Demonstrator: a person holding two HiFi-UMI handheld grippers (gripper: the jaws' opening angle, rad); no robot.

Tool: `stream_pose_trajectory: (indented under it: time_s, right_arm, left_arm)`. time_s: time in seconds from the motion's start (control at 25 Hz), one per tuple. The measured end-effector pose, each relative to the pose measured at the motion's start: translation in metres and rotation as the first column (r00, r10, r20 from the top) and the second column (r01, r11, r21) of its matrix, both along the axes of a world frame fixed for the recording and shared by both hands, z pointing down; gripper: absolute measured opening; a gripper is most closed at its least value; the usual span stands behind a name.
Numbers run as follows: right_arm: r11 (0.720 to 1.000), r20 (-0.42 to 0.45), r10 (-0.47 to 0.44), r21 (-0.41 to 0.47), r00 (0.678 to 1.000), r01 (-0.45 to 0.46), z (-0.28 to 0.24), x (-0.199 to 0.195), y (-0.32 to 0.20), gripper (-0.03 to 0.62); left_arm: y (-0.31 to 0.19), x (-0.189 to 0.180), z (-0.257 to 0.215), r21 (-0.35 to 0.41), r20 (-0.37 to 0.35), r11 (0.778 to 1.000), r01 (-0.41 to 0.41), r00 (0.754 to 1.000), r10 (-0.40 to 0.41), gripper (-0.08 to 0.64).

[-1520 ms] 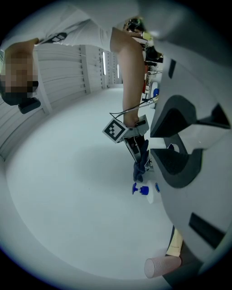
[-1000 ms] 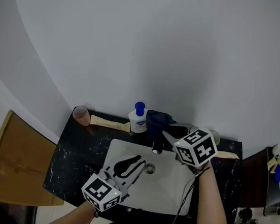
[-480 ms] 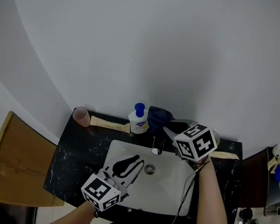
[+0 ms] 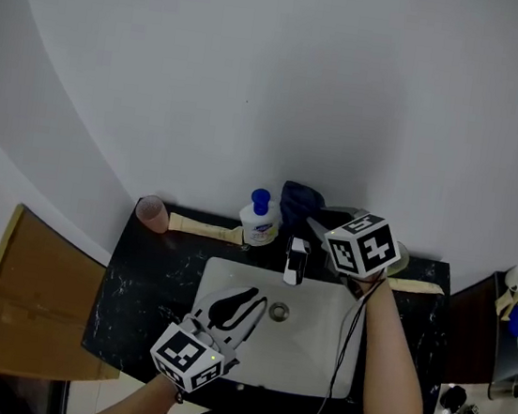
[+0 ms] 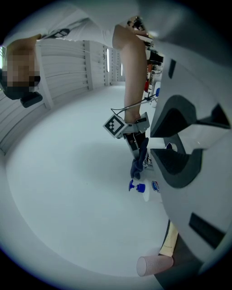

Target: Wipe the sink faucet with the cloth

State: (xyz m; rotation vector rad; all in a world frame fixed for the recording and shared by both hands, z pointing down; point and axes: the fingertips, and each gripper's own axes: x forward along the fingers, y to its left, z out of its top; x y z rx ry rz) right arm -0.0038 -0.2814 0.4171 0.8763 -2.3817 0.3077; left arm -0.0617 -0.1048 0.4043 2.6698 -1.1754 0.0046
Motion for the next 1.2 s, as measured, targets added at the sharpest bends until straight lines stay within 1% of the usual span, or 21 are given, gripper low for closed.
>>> stream_pose_trajectory:
  time_s: [0.12, 0.2, 0.32, 0.4, 0.52, 0.76, 0.88, 0.96, 1.08, 1.12, 1.2]
  right_arm:
    - [1.0, -0.017, 0.005, 0.005, 1.0, -0.004, -0.001, -0.001, 0.001, 0.071]
    - [0.999, -0.026, -0.037, -0.005, 0.999, 0.037, -0.001, -0.003, 0.019, 0.071]
    - [0.992, -0.044, -0.122, -0.017, 0.992, 0.122, -0.001, -0.007, 0.057, 0.071]
    - [0.99, -0.064, -0.142, -0.002, 0.988, 0.142, 0.001, -0.008, 0.072, 0.071]
    - [0.994, -0.044, -0.113, -0.002, 0.993, 0.113, 0.002, -0.008, 0.063, 0.071]
    - [1.0, 0.007, 0.026, -0.001, 1.0, -0.026, 0.001, 0.003, 0.005, 0.071]
    - [0.998, 0.041, 0.063, 0.012, 0.997, -0.064, -0.004, 0.006, -0.003, 0.071]
    - [0.997, 0.103, 0.059, 0.033, 0.993, -0.063, -0.016, 0.008, 0.009, 0.071]
    - [0.996, 0.216, 0.016, 0.084, 0.976, -0.035, -0.036, 0.007, 0.058, 0.071]
    - [0.995, 0.234, -0.001, 0.097, 0.972, -0.022, -0.036, 0.006, 0.079, 0.071]
    - [0.993, 0.221, -0.029, 0.119, 0.975, 0.003, -0.023, 0.003, 0.116, 0.071]
  left_arm:
    - [0.002, -0.003, 0.001, -0.002, 0.0, 1.0, 0.003, 1.0, -0.003, 0.078]
    - [0.001, -0.003, 0.001, -0.001, -0.003, 1.0, 0.004, 1.0, -0.004, 0.078]
    - [0.0, -0.003, 0.0, 0.001, -0.006, 1.0, 0.005, 1.0, -0.005, 0.078]
    - [-0.001, -0.003, 0.001, 0.0, -0.007, 1.0, 0.001, 1.0, -0.001, 0.078]
    - [-0.001, 0.001, 0.001, 0.0, -0.006, 1.0, -0.009, 1.0, 0.009, 0.078]
    - [0.006, 0.002, 0.0, 0.001, 0.003, 1.0, -0.018, 1.0, 0.018, 0.078]
    - [0.009, -0.001, 0.001, -0.008, 0.008, 1.0, -0.011, 1.0, 0.011, 0.078]
    - [0.01, -0.003, -0.001, -0.013, 0.009, 1.0, -0.003, 1.0, 0.003, 0.078]
    - [0.011, -0.007, -0.002, -0.005, 0.001, 1.0, 0.005, 1.0, -0.005, 0.078]
    - [0.011, -0.008, -0.002, -0.006, 0.0, 1.0, 0.009, 1.0, -0.009, 0.078]
    - [0.01, -0.009, 0.0, -0.007, -0.001, 1.0, 0.012, 1.0, -0.012, 0.078]
